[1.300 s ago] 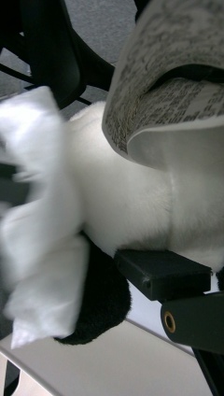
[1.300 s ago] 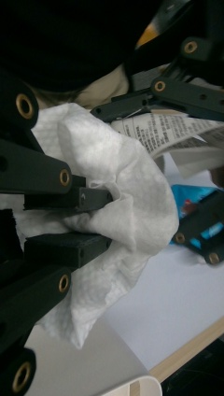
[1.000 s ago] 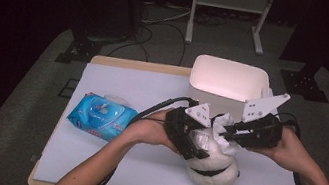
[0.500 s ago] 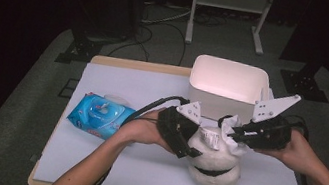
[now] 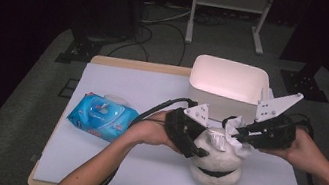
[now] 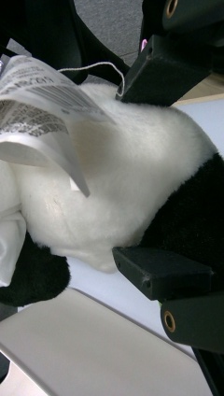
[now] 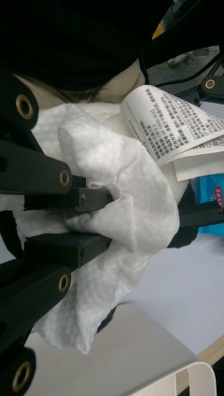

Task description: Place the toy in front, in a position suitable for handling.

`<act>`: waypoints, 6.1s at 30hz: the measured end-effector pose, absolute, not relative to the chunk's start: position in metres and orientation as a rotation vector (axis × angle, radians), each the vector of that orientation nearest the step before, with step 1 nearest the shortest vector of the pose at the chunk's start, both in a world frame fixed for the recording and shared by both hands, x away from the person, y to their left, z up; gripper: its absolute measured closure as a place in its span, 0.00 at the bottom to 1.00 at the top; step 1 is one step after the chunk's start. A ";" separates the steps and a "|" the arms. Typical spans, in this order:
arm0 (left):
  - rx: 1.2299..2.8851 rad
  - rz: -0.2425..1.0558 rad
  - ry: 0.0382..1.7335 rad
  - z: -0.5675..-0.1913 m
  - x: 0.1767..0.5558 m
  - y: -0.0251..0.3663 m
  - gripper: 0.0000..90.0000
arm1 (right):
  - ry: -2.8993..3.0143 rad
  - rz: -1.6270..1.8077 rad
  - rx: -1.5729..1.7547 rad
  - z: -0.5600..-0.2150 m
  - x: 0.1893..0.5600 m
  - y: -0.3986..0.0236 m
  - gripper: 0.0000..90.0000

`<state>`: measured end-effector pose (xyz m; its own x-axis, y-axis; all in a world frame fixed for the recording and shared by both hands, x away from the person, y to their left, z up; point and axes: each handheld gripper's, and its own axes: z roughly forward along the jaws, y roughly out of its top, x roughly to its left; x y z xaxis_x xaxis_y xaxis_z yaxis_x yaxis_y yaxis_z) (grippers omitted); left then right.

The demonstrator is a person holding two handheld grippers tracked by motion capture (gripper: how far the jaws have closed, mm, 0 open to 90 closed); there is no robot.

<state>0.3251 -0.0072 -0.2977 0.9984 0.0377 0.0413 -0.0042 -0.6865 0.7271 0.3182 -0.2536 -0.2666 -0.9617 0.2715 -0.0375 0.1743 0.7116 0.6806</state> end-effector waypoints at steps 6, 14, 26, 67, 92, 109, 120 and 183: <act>2.333 0.064 0.019 -0.297 0.327 -0.010 0.28 | 2.786 1.096 0.351 -0.266 0.320 -0.251 0.87; 2.296 0.065 0.034 -0.296 0.325 -0.004 0.26 | 2.791 1.058 0.372 -0.267 0.320 -0.254 0.87; 2.305 0.063 0.090 -0.300 0.323 0.014 0.23 | 2.774 1.055 0.411 -0.270 0.317 -0.268 0.87; 2.239 -0.013 0.208 -0.319 0.345 0.031 0.32 | 2.710 1.205 0.398 -0.271 0.322 -0.262 0.87; 2.164 -0.082 0.176 -0.331 0.342 0.025 0.31 | 2.723 1.188 0.369 -0.274 0.316 -0.255 0.86; 2.169 -0.038 0.125 -0.324 0.341 0.040 0.43 | 2.731 1.156 0.354 -0.276 0.319 -0.247 0.85; 2.125 -0.070 0.143 -0.330 0.341 0.059 0.45 | 2.731 1.142 0.335 -0.274 0.324 -0.238 0.85; 2.212 -0.042 0.109 -0.311 0.340 0.037 0.45 | 2.742 1.194 0.387 -0.275 0.325 -0.250 0.85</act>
<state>0.3398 0.0375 -0.3113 0.9955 0.0640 -0.0695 0.0940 -0.5971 0.7967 0.3249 -0.2504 -0.2751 -0.9592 0.2823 -0.0129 0.1829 0.6550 0.7332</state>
